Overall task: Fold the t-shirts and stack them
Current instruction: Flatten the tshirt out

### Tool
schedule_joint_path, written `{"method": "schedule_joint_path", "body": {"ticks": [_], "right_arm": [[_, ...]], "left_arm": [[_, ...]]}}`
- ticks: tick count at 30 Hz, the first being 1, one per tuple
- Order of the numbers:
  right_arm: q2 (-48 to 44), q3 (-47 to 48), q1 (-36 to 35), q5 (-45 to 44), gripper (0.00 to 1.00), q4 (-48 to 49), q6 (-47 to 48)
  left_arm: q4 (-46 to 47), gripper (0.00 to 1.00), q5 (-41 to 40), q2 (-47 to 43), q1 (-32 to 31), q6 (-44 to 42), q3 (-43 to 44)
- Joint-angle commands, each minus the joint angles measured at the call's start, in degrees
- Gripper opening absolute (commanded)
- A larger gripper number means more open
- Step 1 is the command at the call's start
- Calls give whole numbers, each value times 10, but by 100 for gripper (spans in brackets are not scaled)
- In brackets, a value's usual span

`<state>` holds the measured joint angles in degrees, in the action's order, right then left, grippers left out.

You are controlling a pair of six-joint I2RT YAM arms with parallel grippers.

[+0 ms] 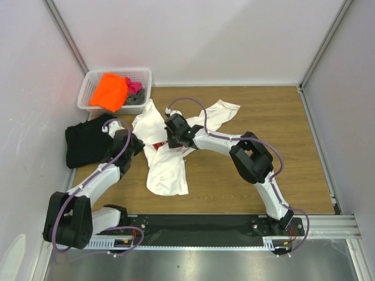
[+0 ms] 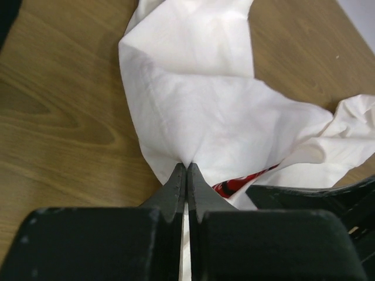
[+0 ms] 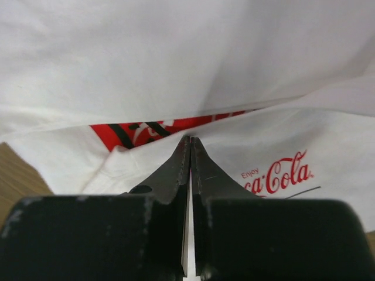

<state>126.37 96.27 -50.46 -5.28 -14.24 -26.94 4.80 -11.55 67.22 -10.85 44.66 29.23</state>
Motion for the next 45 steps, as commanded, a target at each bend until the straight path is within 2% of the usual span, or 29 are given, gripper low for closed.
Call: {"method": "schedule_joint_path", "body": {"ticks": [1,2,6,9,15,23,28,33,37,40,41,42,44,45], "right_arm": [[-18,10,-3,-21,0,-9,4],[-21,6,-2,-21,0,-8,4],[-35,12,-6,4,38,-11,0],[-45,17,-19,-5,51,-7,0],[-8,60,-34,-20,57,-32,-4],[29,75,-52,-49,66,-12,5],[62,113,-60,-95,66,-40,30],[99,154,-69,-133,65,-68,51],[99,158,-73,-161,53,-80,63],[84,144,-73,-165,33,-74,67],[81,142,-72,-164,19,-73,68],[78,139,-72,-164,12,-69,70],[71,137,-72,-163,0,-71,71],[68,137,-72,-163,0,-77,71]], "left_arm": [[-5,0,-33,-24,4,-26,37],[-3,0,-32,-24,4,-26,37],[7,0,-30,-20,4,-25,33],[14,0,-32,-21,3,-22,23],[21,0,-39,-23,3,-19,11],[26,0,-51,-24,3,-18,-1],[19,0,-58,-31,3,-19,-1],[20,0,-59,-32,3,-20,-4],[20,0,-59,-33,3,-20,-7],[20,0,-60,-31,4,-19,-7],[21,0,-60,-31,3,-19,-7],[21,0,-60,-31,3,-19,-7],[19,0,-63,-32,3,-19,-6],[17,0,-63,-32,4,-19,-5]]}}
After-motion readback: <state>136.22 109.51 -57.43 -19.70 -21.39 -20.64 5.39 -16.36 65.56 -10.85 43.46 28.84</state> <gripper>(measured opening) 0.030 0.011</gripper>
